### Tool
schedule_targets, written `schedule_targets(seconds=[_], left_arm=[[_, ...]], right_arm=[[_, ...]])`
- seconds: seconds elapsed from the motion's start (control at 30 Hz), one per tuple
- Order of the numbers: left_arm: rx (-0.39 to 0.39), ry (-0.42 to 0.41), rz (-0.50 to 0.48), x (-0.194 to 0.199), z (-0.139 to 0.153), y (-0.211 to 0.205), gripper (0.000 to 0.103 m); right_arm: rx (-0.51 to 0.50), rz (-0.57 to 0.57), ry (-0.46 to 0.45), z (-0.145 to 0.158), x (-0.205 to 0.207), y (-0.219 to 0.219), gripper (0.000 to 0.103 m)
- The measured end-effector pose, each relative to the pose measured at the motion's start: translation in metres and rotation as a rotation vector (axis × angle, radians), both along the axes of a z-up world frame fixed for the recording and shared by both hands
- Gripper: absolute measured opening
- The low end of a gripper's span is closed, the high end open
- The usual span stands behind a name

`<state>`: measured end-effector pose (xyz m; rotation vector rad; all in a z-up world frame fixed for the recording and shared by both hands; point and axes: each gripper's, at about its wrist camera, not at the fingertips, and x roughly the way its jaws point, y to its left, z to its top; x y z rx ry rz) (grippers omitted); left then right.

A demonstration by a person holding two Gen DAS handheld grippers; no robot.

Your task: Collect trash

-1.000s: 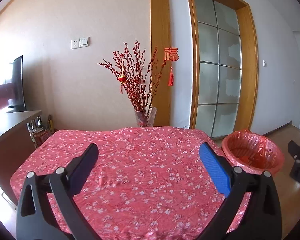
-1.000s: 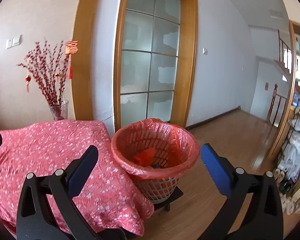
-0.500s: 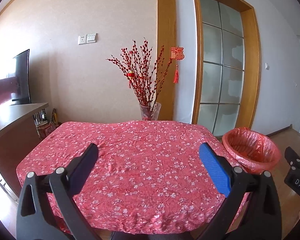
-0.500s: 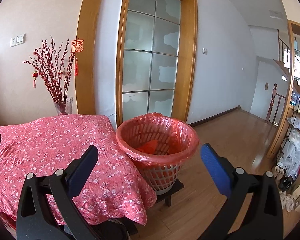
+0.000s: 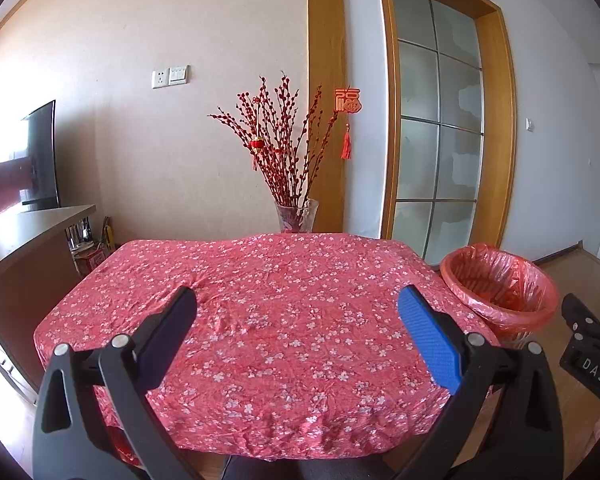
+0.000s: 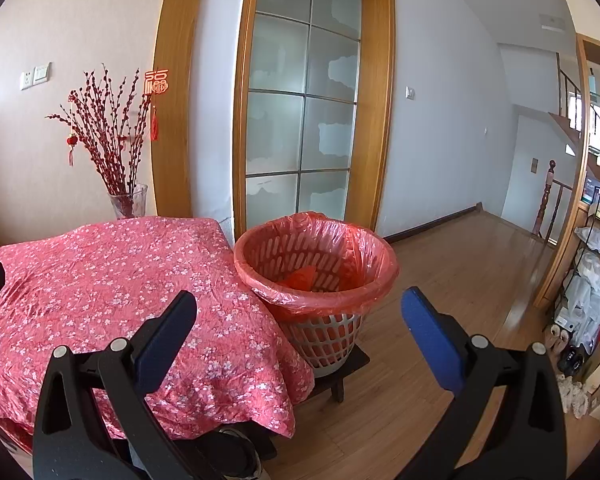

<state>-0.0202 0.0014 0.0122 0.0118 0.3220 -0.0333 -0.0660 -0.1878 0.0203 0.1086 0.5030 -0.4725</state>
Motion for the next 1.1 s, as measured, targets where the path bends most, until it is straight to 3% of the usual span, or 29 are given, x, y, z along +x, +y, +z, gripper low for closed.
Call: schedule_targets(seconds=[1.1], left_arm=[[-0.006, -0.004, 0.002, 0.0002, 0.0014, 0.0008, 0.098]], right_arm=[[0.006, 0.011, 0.011, -0.0011, 0.0003, -0.0005, 0.101]])
